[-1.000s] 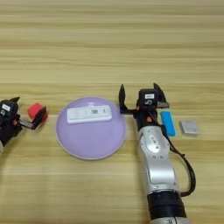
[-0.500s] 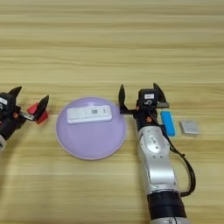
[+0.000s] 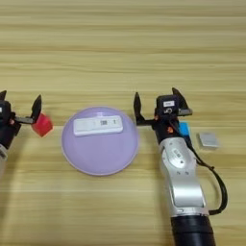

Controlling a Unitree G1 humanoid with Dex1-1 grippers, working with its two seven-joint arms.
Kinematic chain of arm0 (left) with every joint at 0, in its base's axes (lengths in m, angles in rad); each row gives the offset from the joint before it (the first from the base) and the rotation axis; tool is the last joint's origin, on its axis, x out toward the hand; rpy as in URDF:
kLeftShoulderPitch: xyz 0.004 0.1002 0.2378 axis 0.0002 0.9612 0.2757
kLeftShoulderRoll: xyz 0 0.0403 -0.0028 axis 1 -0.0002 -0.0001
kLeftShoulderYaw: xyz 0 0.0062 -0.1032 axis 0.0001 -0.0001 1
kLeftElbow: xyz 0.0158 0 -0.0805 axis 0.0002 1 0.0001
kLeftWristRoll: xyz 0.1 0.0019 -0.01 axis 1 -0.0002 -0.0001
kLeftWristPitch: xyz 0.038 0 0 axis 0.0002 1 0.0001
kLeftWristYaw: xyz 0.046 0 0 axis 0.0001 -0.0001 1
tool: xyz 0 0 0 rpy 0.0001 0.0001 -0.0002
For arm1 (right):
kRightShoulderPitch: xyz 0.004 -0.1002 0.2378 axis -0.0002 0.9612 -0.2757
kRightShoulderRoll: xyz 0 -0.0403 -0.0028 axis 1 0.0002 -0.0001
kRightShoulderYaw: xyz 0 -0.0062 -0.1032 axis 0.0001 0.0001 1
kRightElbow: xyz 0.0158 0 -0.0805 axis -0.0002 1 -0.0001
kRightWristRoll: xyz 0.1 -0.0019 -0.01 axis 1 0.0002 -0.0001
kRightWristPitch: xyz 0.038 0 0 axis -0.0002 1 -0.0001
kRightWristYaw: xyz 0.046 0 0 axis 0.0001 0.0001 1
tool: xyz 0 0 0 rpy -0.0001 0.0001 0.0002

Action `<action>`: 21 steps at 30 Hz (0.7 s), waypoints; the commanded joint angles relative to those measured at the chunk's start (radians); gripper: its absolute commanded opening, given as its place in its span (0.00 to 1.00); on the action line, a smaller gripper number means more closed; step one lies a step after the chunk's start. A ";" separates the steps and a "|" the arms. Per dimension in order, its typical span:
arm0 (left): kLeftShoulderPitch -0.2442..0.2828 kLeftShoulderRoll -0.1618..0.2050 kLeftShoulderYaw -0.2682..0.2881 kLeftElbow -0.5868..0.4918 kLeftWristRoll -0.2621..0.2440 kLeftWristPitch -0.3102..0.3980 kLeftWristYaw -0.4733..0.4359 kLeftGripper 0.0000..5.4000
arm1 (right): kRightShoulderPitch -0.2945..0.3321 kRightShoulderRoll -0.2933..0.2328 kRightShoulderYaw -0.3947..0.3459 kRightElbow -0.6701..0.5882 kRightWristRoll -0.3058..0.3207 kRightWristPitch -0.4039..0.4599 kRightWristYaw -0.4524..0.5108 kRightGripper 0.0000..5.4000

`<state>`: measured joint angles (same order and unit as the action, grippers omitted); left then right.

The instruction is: Move the objects on the table

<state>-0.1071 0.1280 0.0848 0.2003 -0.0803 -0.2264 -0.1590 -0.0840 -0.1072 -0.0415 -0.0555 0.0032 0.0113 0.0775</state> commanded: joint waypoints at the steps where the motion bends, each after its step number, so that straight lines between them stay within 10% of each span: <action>1: 0.005 -0.015 0.011 -0.017 0.031 -0.010 0.062 1.00 | 0.017 -0.022 -0.006 -0.044 0.015 0.055 0.025 1.00; 6: 0.014 -0.014 0.017 -0.020 0.111 -0.038 0.163 1.00 | 0.024 -0.042 -0.004 -0.076 0.019 0.096 0.051 1.00; 21: 0.001 -0.020 0.080 -0.021 0.130 -0.057 0.298 1.00 | -0.081 -0.123 0.096 -0.142 -0.016 0.337 0.163 1.00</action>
<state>-0.0980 0.1102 0.1663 0.1866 0.0389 -0.2820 0.1314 -0.1330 -0.2185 0.0299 -0.1978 -0.0039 0.3135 0.2198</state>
